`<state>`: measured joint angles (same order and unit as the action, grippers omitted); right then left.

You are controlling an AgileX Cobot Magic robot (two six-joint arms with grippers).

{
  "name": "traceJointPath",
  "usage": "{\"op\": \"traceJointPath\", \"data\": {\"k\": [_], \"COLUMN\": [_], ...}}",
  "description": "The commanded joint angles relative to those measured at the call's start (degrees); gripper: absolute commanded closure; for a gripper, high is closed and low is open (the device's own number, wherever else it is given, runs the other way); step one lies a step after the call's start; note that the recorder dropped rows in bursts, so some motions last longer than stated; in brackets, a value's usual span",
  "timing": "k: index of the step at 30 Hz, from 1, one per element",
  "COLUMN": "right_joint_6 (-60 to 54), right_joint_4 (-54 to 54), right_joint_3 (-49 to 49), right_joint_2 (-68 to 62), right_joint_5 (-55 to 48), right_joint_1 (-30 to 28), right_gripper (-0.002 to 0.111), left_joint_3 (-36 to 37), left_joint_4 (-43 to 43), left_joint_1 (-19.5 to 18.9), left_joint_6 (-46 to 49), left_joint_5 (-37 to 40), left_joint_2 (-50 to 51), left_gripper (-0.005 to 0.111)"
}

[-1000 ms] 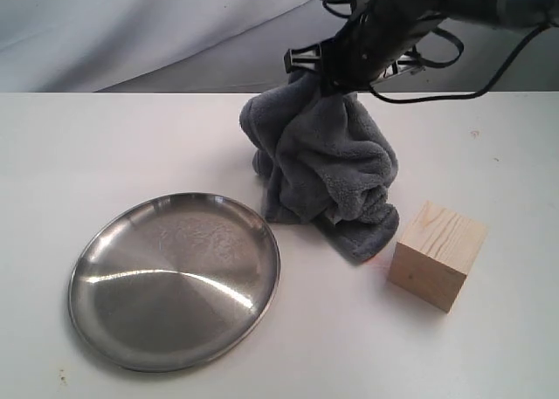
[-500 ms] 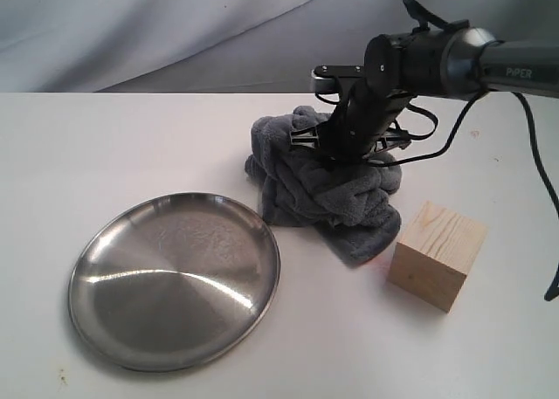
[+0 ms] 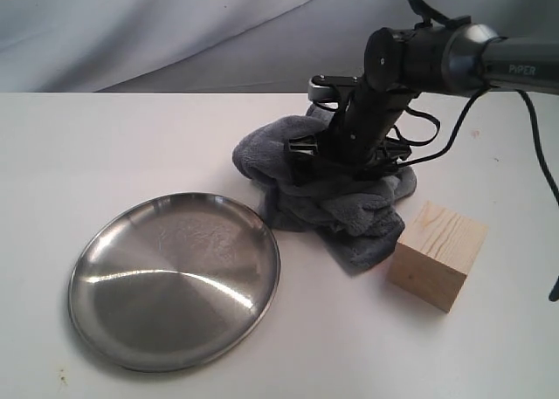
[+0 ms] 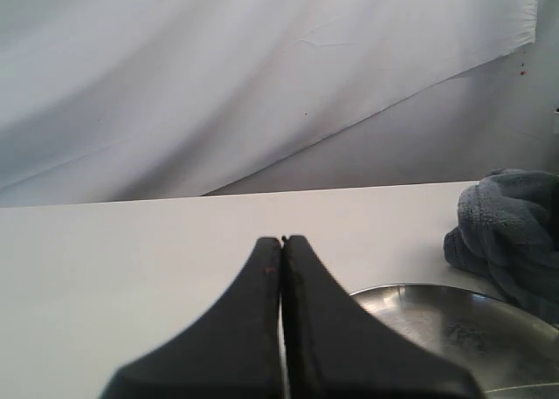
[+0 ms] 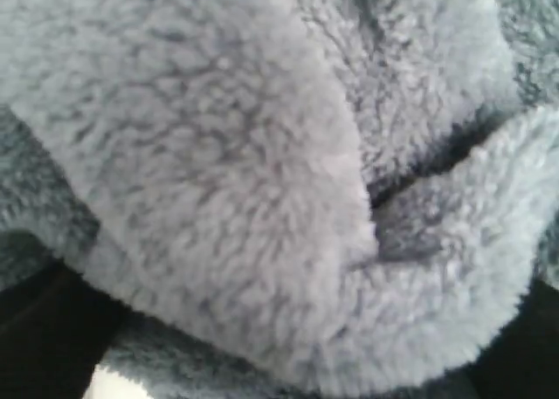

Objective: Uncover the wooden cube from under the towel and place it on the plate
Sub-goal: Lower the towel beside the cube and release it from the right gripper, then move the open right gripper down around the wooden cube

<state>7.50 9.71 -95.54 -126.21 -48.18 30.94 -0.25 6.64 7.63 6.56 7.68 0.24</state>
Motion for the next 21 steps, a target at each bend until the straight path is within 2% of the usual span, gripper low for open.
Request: {"op": "traceJointPath", "data": {"k": [1,10,15,21], "right_joint_6": [-0.06,0.18,0.18,-18.01], "right_joint_4": [-0.01,-1.9,-2.16,-2.16], "right_joint_3": [0.27,0.14,0.14,0.14], "right_joint_2": [3.95,17.45,18.48,19.51], "right_joint_5": [-2.7,-8.5,-12.77,-21.78], "right_joint_1": [-0.01,-0.12,-0.12,-0.12], "right_gripper": [0.018,0.018,0.018,0.018], "left_joint_3": [0.25,0.25,0.25,0.25], "left_joint_4": [0.1,0.1,0.1,0.1], "left_joint_1": [0.28,0.28,0.28,0.28], "left_joint_6": [-0.14,-0.14,-0.14,-0.14], "left_joint_5": [-0.18,-0.18,-0.18,-0.18], "left_joint_2": [-0.24,-0.24,-0.24,-0.24], "left_gripper": [0.107,0.107,0.107,0.107]}}
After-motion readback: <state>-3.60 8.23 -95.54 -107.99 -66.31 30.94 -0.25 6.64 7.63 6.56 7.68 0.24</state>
